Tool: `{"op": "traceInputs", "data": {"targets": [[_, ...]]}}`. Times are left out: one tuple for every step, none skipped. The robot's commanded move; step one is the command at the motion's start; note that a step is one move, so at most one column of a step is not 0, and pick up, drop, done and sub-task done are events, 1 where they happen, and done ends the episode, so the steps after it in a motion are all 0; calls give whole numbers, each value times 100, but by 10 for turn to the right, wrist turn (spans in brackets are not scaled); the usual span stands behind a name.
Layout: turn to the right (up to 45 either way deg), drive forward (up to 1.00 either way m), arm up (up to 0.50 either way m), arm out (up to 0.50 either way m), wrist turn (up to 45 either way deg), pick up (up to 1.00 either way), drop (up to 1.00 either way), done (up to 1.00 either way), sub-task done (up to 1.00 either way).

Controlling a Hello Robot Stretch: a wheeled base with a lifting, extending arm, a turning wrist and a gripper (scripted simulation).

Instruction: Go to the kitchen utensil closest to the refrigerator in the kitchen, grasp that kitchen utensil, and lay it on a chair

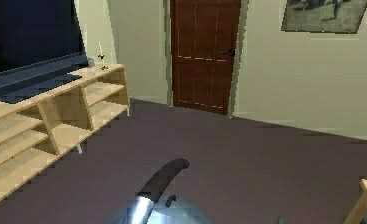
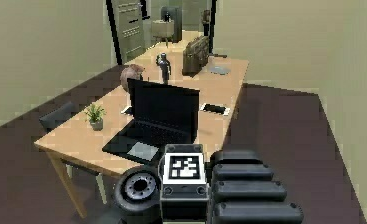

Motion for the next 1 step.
{"op": "traceInputs", "data": {"targets": [[0,0,0,34,0,0,0,0,0]]}}
